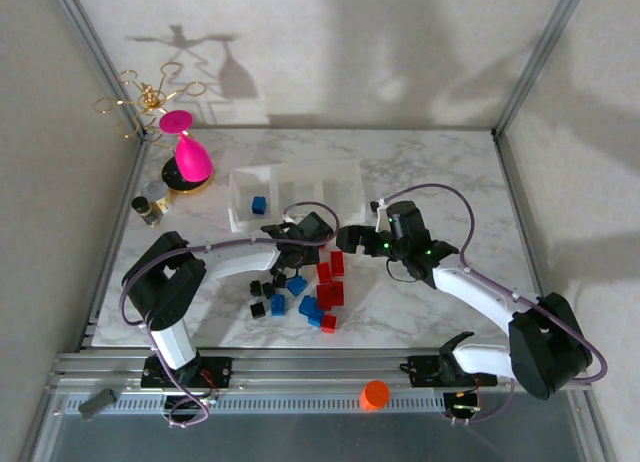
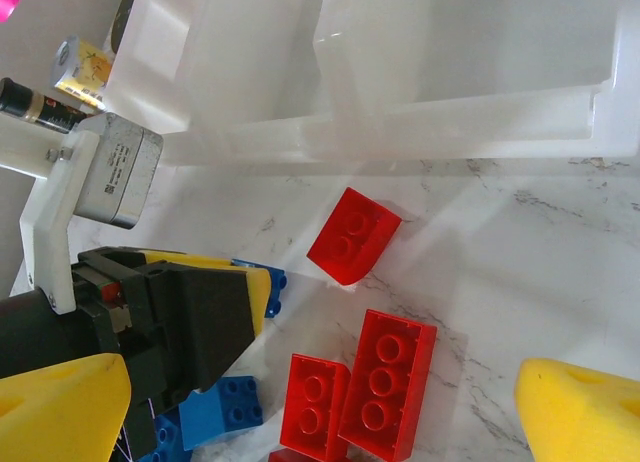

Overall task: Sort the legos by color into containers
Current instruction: Place the lego in the container.

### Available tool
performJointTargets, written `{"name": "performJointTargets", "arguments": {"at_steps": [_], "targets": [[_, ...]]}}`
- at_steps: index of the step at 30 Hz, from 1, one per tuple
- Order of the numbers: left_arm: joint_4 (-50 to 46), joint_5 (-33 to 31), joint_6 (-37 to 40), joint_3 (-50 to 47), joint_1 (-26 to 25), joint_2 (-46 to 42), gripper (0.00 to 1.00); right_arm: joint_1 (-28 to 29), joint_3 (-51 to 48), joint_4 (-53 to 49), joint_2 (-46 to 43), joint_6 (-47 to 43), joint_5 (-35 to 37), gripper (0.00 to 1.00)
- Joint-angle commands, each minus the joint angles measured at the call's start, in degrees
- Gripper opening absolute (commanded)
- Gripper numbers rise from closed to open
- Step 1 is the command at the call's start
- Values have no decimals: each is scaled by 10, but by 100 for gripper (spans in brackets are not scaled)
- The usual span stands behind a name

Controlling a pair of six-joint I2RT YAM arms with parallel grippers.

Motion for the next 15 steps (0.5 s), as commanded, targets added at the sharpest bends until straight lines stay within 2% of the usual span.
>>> {"name": "performJointTargets", "arguments": {"at_steps": [1, 8, 12, 15], "targets": [[-27, -32, 8, -1, 8, -23, 27, -4, -3, 8, 2, 1, -3, 99], [-57, -71, 27, 12, 59, -110, 27, 12, 13, 45, 21, -4, -55, 99], [-48, -71, 54, 22, 117, -141, 29, 33, 33, 52, 40, -2, -45, 99], [-35, -67, 73, 34, 164, -134, 29, 45, 44, 65, 53, 7, -44, 99]]}}
